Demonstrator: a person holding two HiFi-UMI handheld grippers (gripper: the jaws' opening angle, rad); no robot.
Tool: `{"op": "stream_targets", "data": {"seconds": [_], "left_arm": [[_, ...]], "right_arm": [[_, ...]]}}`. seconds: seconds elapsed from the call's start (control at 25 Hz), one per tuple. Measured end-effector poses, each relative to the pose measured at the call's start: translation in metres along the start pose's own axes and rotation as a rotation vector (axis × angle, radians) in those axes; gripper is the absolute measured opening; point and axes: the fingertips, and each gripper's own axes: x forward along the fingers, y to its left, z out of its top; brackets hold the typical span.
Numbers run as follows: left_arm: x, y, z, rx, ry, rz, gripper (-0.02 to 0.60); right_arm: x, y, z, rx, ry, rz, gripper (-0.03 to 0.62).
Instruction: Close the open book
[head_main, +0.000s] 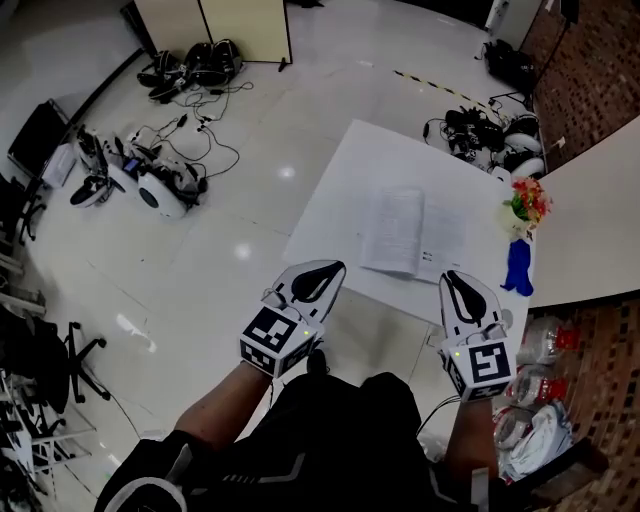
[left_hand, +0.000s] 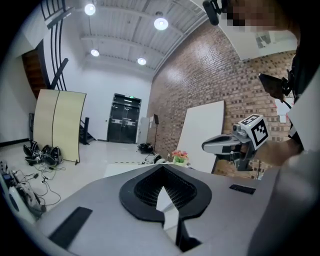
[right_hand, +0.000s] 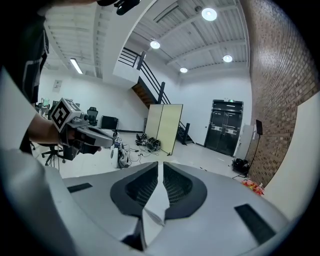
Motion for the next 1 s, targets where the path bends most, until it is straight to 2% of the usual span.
{"op": "stream_targets", "data": {"seconds": [0.16,0.24,0.4,0.48,0.52,0.6,0.76,0.88,1.0], "left_arm": [[0.033,0.02,-0.004,-0.021,0.024,0.03,-0.006],[0.05,0.028,0.0,-0.031,0.029,0.048,-0.006],[0.086,0.029,0.004,-0.04,0.052,0.097,-0.006],[0.102,0.033,0.004,-0.021,0.075,0.142,-0.006],[0.106,0.038,0.002,-0.021,0.084,0.169,-0.006],[0.106,0.051,-0.005,-0.041,0.099,0.219,-0.006],[0.099,0.071,-0.036,-0.106,0.151,0.285,-0.006],[0.096,0.082,-0.065,-0.138,0.203,0.3,-0.006],[0.096,0.093,-0.1,-0.178,0.263,0.299,-0.006]], "right_arm": [[0.032,-0.018,-0.006,-0.128,0.04,0.011,0.003],[0.049,-0.028,-0.004,-0.126,0.032,0.044,0.005],[0.077,-0.049,-0.005,-0.124,0.02,0.15,0.006],[0.096,-0.051,-0.01,-0.156,0.03,0.229,0.061],[0.108,-0.048,-0.014,-0.179,0.03,0.27,0.064],[0.133,-0.033,-0.028,-0.228,0.055,0.348,0.068],[0.177,0.017,-0.084,-0.327,0.202,0.5,0.109],[0.2,0.057,-0.137,-0.446,0.325,0.593,0.126],[0.215,0.085,-0.182,-0.529,0.425,0.647,0.126]]}}
